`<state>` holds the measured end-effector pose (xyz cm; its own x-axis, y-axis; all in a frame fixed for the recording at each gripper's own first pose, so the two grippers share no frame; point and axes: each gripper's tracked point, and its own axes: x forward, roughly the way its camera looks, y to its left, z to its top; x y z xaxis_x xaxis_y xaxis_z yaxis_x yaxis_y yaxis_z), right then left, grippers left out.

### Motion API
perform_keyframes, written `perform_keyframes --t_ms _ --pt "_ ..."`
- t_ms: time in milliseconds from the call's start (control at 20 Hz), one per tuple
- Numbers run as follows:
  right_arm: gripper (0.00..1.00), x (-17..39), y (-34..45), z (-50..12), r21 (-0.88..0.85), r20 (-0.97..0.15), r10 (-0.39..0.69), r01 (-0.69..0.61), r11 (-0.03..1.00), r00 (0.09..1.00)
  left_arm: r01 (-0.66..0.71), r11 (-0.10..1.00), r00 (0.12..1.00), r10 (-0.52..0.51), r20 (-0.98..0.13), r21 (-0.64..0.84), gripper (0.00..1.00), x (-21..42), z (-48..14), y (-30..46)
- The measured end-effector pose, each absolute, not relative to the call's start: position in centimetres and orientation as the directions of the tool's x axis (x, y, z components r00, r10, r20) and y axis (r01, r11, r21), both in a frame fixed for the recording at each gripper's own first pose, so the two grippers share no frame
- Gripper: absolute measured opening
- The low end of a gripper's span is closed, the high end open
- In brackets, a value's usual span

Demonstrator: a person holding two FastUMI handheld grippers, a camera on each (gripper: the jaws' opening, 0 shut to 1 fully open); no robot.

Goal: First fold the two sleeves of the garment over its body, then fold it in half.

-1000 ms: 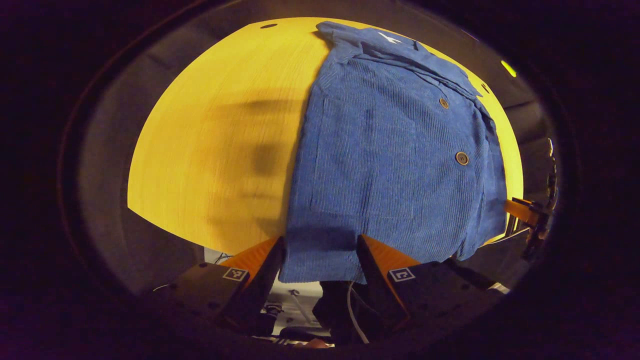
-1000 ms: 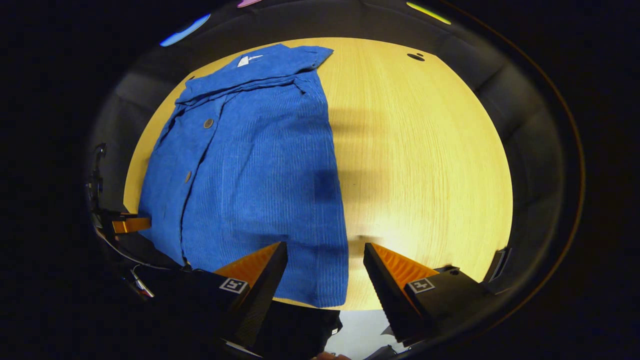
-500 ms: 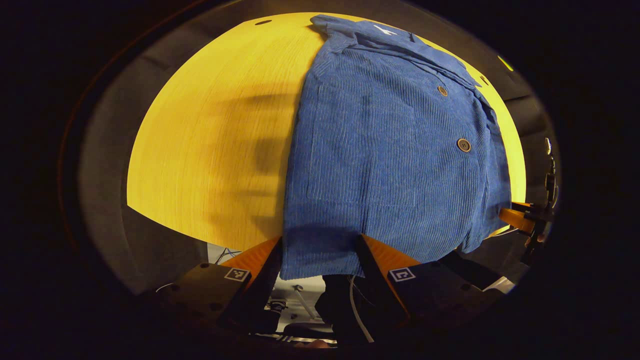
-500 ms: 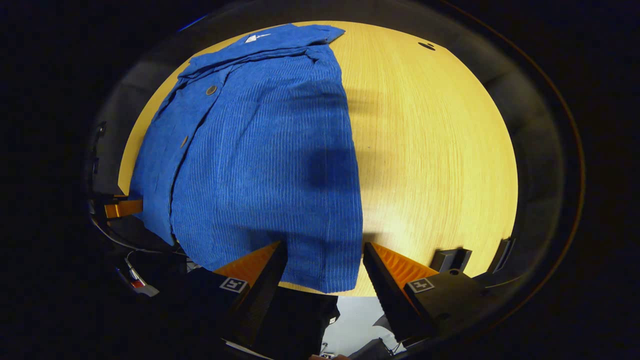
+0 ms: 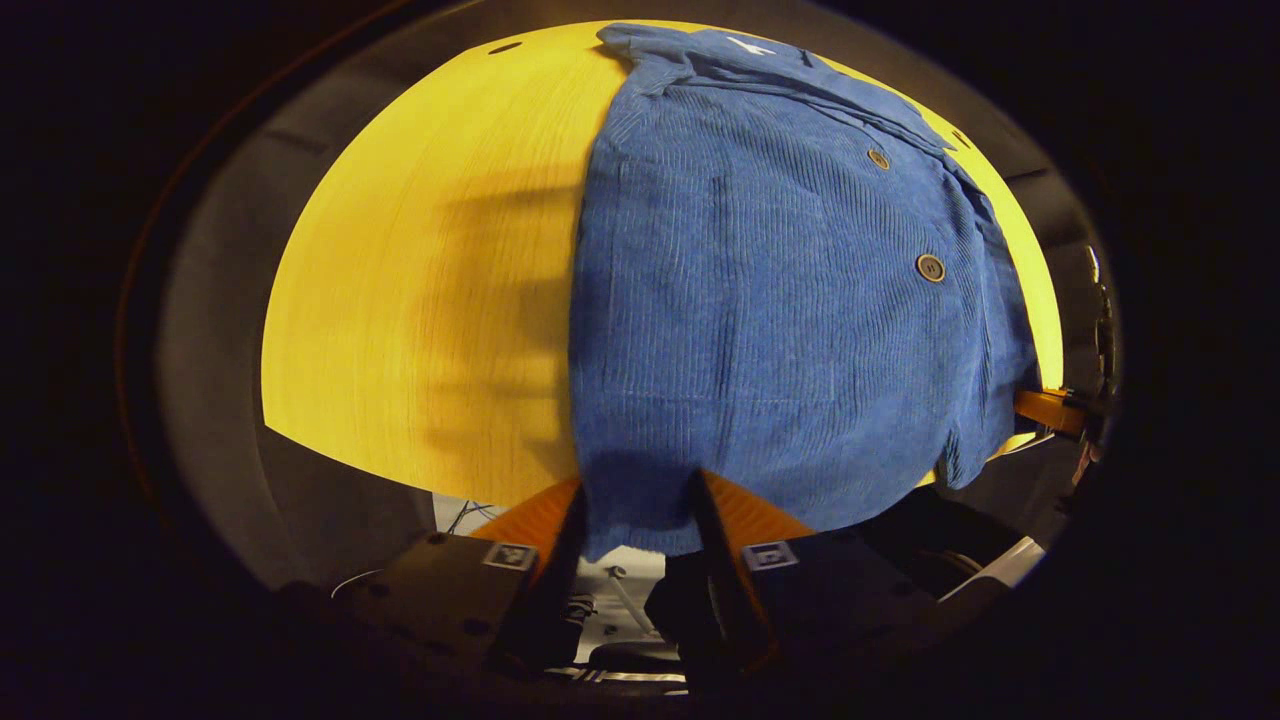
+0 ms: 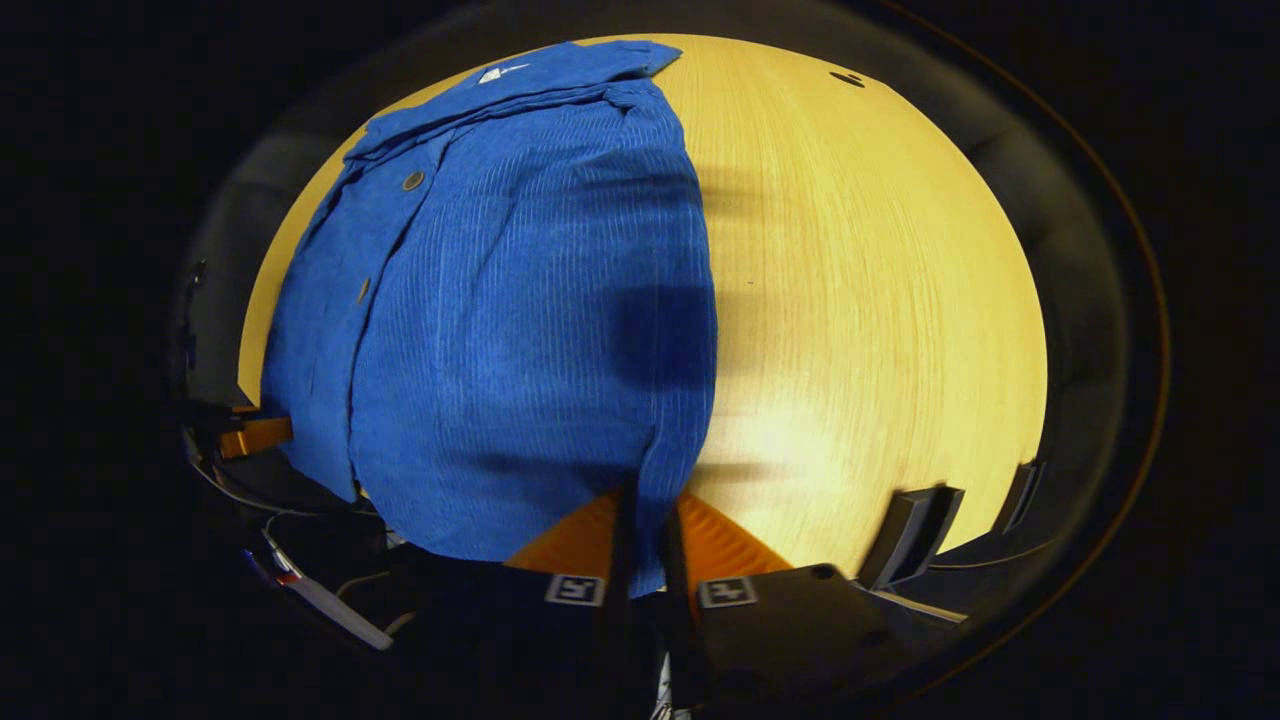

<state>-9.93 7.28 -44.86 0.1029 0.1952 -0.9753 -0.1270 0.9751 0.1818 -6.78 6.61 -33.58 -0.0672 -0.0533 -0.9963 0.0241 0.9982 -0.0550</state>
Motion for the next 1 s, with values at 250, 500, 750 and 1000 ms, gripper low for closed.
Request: perform_keyframes --t_ms 250,500,750,1000 --pt "0.05 -9.5 8.9 -43.0 0.277 -0.952 0.286 -0.099 0.956 0.104 -0.033 0.976 -0.034 -0.217 -0.976 -0.216 0.02 -6.5 -33.0 5.2" --pt "0.05 -6.1 10.6 -37.9 0.357 -0.905 0.369 -0.094 0.929 0.209 0.052 0.963 0.092 -0.268 -0.959 -0.264 0.02 -3.4 -28.1 4.1" --pt "0.05 -0.7 11.9 -30.7 0.39 -0.834 0.418 -0.15 0.908 0.36 0.126 0.946 0.239 -0.32 -0.917 -0.298 0.02 1.2 -21.8 2.7" --pt "0.05 6.1 12.5 -23.1 0.407 -0.723 0.45 -0.203 0.891 0.525 0.164 0.95 0.383 -0.31 -0.87 -0.266 0.02 7.3 -16.3 3.9"
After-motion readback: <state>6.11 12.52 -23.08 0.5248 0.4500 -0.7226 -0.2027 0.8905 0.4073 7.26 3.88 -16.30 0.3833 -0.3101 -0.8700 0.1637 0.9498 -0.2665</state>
